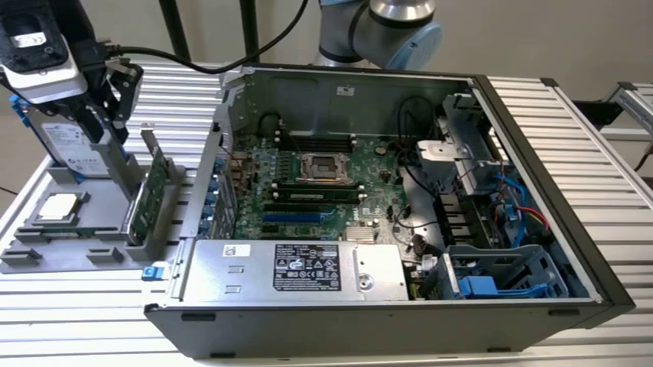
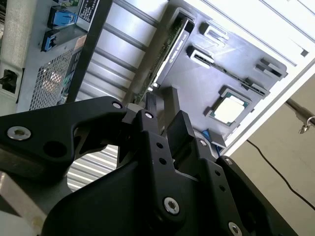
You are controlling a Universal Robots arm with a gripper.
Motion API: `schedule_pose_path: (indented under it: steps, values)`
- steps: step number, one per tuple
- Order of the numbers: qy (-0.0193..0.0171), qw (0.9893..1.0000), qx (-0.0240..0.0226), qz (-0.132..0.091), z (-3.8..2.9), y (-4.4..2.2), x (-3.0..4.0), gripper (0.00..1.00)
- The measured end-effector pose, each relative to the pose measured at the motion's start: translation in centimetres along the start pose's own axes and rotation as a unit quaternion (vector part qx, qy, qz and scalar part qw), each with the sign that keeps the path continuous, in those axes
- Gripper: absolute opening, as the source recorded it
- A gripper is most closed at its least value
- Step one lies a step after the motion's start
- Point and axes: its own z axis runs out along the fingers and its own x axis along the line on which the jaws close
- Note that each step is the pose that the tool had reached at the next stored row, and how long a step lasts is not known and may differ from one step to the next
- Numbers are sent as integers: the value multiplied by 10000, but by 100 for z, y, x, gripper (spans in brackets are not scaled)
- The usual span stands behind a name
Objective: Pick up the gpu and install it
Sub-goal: 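Pick up the gpu and move the gpu toward the slot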
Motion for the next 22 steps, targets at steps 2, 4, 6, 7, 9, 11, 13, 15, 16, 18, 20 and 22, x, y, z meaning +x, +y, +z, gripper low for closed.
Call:
schedule_pose_path:
  steps: [2, 4, 6, 7, 9, 11, 13, 15, 16, 18, 20, 22]
  values:
    - [0, 10000, 0, 0, 4, 0, 0, 100]
    - [-1, 10000, -1, 0, 13, -1, 0, 100]
    - [-1, 10000, -1, 0, 28, -2, 1, 100]
    - [0, 10000, 0, 0, 36, -3, 1, 100]
    - [0, 10000, 0, 0, 56, -6, 1, 100]
    - [0, 10000, 0, 0, 77, -8, 1, 100]
    - [0, 10000, 0, 0, 96, -11, 1, 100]
    - [0, 10000, 0, 0, 115, -13, 1, 100]
    - [0, 10000, -1, 0, 123, -14, 1, 100]
    - [0, 10000, 0, 0, 138, -17, 1, 100]
    - [0, 10000, 0, 0, 151, -19, 1, 100]
    - [0, 10000, 0, 0, 163, -22, 2, 100]
